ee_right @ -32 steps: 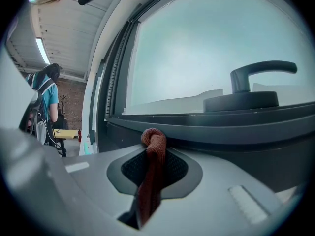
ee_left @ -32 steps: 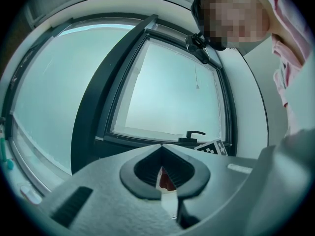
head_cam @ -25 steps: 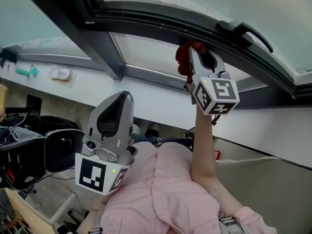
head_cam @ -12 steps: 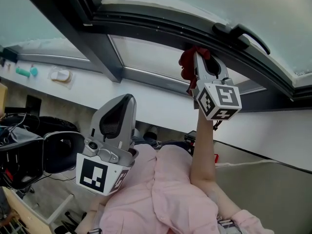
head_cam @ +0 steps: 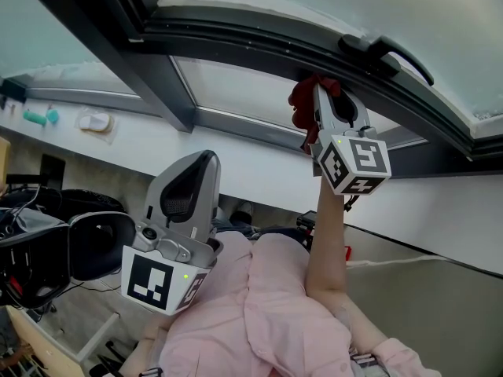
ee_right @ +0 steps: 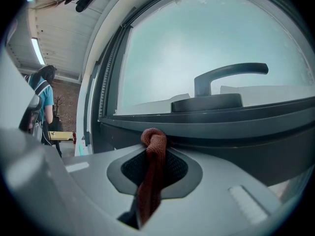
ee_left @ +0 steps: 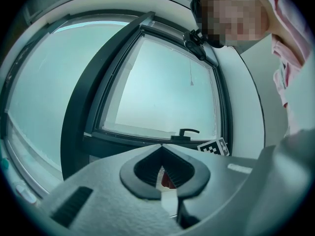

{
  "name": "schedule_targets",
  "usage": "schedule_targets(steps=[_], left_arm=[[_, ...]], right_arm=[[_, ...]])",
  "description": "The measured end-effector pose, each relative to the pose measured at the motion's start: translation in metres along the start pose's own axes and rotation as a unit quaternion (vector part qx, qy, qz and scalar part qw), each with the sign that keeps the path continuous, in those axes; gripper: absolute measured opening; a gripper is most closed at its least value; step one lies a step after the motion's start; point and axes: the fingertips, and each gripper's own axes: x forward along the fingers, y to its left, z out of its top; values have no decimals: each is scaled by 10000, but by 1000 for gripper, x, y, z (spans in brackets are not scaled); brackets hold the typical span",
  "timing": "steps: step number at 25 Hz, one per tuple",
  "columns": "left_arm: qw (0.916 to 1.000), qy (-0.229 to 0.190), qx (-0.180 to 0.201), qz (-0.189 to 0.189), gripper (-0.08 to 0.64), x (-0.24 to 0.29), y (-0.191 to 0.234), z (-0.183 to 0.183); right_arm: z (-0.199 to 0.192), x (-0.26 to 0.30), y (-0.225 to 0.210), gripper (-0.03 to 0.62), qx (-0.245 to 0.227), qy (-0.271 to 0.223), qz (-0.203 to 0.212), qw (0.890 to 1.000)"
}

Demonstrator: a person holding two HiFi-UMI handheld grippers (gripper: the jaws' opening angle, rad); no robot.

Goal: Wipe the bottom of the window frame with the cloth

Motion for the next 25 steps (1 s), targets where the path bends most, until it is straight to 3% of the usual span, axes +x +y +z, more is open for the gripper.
schedule_targets(steps=[12,25], left_arm=[[9997,45,-53,-243,0,3,-9,-1],[9998,1,-101,-199,0,-1,-10,2]], right_arm=[[-1,-18,-26,51,22,22,-405,9992],[-1,-27,-40,51,107,-2,-585,9982]])
